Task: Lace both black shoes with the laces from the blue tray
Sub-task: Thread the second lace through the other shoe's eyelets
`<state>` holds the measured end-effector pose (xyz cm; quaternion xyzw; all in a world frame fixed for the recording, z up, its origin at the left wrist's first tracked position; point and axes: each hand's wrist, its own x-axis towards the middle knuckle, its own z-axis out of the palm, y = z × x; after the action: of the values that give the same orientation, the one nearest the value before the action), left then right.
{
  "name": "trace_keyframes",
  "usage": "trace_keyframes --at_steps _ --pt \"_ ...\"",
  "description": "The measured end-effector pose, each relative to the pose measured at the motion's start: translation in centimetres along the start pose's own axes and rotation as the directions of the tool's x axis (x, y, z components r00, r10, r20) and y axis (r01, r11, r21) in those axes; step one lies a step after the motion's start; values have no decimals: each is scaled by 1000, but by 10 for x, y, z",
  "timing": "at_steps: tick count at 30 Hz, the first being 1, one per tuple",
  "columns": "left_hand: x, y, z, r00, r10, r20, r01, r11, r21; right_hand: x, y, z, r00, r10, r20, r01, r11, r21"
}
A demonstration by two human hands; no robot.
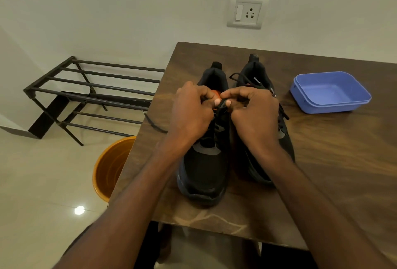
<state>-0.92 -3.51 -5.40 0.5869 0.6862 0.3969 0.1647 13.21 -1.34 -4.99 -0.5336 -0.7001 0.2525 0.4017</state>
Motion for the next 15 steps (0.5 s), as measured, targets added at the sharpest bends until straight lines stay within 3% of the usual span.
trace_keyframes --at_steps 4,7,10,15 --pt "0 -9 -9 993 27 112 -18 996 -82 -1 -4 -2 999 39 -12 -39 999 20" --pt "0 -22 -18 994 46 100 -35 993 -111 -3 -7 -10 992 121 21 -123 982 146" --pt "-1 -30 -24 999 -40 24 42 990 -135 -7 -10 -15 989 101 110 -111 990 84" --pt "-4 -34 -31 993 -55 103 67 991 -120 -5 -9 -10 988 117 98 -117 993 -3"
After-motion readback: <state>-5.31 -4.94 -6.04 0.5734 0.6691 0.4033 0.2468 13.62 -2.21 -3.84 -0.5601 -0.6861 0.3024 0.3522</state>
